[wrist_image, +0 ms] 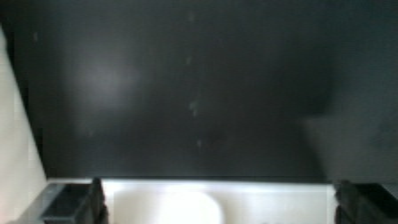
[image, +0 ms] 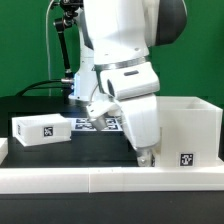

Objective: Assemble drawer

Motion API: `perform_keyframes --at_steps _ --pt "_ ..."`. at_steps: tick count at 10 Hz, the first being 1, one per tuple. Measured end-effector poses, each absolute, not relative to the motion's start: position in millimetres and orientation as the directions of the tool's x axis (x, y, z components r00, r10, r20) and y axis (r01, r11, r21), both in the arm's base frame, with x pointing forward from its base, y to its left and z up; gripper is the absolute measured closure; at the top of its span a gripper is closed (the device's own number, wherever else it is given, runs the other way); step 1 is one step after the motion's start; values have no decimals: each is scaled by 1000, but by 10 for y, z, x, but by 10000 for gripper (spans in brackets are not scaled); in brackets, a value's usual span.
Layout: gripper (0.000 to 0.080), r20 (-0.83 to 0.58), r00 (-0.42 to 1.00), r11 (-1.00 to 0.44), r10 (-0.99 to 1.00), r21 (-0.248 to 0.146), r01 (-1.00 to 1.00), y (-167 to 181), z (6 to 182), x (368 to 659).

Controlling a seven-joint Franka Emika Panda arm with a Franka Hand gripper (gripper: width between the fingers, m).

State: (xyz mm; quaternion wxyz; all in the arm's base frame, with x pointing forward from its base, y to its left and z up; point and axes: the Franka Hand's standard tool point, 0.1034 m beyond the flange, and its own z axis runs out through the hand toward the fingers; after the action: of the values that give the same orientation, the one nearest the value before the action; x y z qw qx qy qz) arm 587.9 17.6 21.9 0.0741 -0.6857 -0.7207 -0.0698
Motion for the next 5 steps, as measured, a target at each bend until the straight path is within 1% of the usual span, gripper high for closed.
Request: perform_keyframes --at_steps 1,2,4,5 --pt "150 200 -42 46 979 -12 999 81 241 5891" --pt "150 194 -33 36 980 -15 999 -35 303 5924" --pt "150 178 -3 3 984 1 1000 -213 398 5900" --pt "150 173 21 -25 985 23 999 -323 432 5808"
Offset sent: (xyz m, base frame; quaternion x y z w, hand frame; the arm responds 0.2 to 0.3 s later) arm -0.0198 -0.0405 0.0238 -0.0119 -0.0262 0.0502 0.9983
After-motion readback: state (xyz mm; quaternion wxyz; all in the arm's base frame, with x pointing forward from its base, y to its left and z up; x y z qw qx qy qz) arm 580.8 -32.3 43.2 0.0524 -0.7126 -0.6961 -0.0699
